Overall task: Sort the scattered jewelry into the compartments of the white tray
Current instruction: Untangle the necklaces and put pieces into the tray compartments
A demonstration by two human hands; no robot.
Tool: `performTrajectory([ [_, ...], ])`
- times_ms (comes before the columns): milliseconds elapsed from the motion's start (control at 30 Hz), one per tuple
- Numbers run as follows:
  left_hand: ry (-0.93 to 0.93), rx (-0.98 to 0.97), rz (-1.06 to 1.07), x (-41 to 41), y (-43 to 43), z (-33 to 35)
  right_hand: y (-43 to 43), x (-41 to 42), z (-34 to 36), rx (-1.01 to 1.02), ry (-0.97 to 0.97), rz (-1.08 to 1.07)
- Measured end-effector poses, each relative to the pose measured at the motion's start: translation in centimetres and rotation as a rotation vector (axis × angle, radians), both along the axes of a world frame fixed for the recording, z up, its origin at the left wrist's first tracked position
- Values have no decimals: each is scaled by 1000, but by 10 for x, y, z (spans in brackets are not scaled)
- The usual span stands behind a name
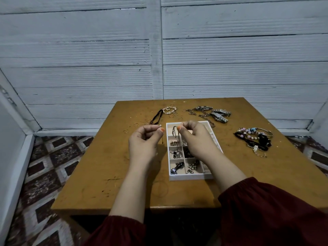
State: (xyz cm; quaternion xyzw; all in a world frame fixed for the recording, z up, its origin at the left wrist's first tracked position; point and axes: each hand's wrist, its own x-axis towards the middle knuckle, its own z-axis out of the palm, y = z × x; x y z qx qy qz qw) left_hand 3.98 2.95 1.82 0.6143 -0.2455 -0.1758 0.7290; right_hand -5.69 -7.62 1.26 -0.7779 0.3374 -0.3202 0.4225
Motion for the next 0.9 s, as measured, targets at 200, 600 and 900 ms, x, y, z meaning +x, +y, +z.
performTrajectory([
  [200,-15,8,6,2,0,-2,4,-5,-7,-60,173,-27],
  [600,20,7,18,2,0,-3,8,-8,-18,-318,425,-25],
  [900,-13,17,10,2,0,-4,9,-8,-19,-455,535,-21],
])
